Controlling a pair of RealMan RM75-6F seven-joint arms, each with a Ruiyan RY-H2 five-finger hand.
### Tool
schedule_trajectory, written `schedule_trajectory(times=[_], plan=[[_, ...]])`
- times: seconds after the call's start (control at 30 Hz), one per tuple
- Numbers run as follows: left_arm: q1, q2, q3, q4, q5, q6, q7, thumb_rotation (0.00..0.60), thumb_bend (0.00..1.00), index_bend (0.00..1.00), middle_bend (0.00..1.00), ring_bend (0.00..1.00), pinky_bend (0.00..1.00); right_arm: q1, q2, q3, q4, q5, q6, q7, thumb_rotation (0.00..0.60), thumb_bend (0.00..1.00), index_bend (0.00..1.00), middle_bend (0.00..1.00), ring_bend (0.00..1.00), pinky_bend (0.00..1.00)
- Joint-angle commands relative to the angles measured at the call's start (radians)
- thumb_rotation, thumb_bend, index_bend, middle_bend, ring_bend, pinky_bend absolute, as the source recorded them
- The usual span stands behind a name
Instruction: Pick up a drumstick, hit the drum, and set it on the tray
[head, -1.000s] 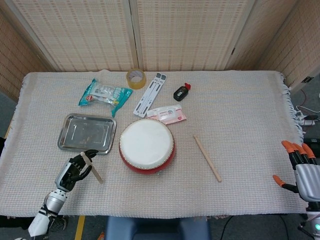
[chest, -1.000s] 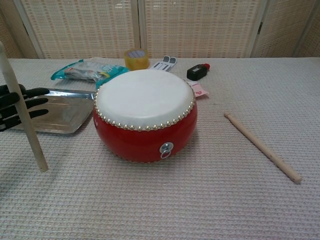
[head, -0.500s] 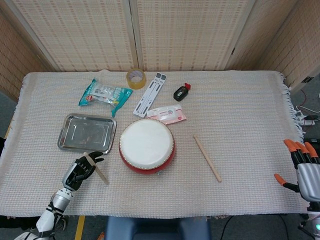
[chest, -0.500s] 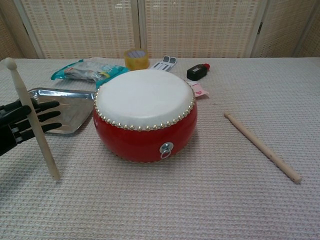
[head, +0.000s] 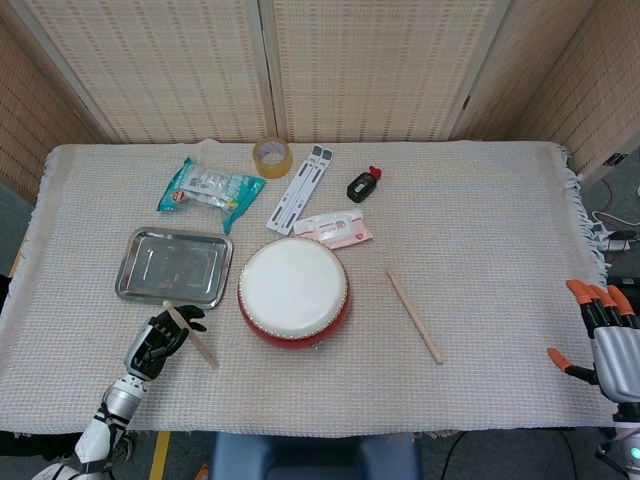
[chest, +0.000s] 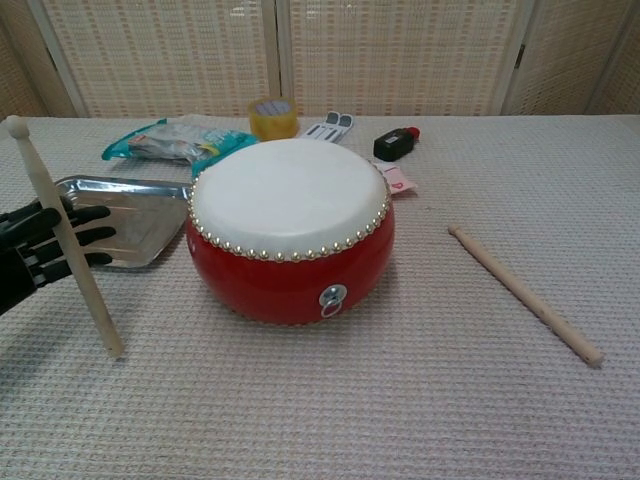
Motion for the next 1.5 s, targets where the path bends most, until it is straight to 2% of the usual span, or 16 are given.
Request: schedule_trajectory(times=[0.03,0.27,0.5,0.83,0.93,1.07,1.3,1.5], plan=[[-0.001,-0.005,0.007,0.013,0.009,0.008,0.014,0.6,0.45,0.54,0.36,0.3,0.37,0.0,0.0,0.0,0.0,-0.001,0.0,-0.001,0.6,0.18,0.01,0.08,0.0,0.03],[0.002,-0.025,0.002,0.038,-0.01,0.009,0.03,0.6,0.46,0.53,0.44,0.38,0.37,0.001,-0.001,0.001,0.0,0.001,-0.001,-0.002,0.6,0.18,0.0,0.08,0.0,0.03],[0.008,-0.025,-0.004,0.047,-0.016,0.025,0.026,0.6,0.46,0.53,0.44,0.39,0.37,0.002,-0.001,0.002,-0.003,0.002,-0.004,-0.006,0.6,0.18,0.0,0.08,0.0,0.03],[0.001,-0.03,0.008,0.068,-0.004,0.02,0.002,0.6,0.46,0.46,0.44,0.42,0.37,0.004,-0.002,0.002,-0.006,0.006,-0.008,-0.01,0.6,0.18,0.0,0.08,0.0,0.03],[0.0,-0.029,0.01,0.068,0.001,0.025,-0.01,0.6,0.46,0.44,0.45,0.42,0.38,0.004,-0.001,0.003,-0.008,0.006,-0.008,-0.013,0.6,0.18,0.0,0.08,0.0,0.03],[-0.002,-0.028,0.013,0.068,0.004,0.026,-0.005,0.6,0.46,0.43,0.5,0.48,0.41,0.005,-0.002,0.003,-0.009,0.008,-0.011,-0.015,0.6,0.18,0.0,0.08,0.0,0.03],[-0.001,-0.027,0.022,0.069,0.006,0.025,-0.011,0.6,0.46,0.42,0.53,0.5,0.42,0.006,-0.001,0.003,-0.012,0.008,-0.01,-0.02,0.6,0.18,0.0,0.08,0.0,0.03],[-0.002,-0.028,0.037,0.067,0.021,0.028,0.013,0.6,0.46,0.43,0.55,0.52,0.47,0.007,0.001,0.005,-0.017,0.008,-0.011,-0.026,0.6,0.18,0.0,0.08,0.0,0.03]])
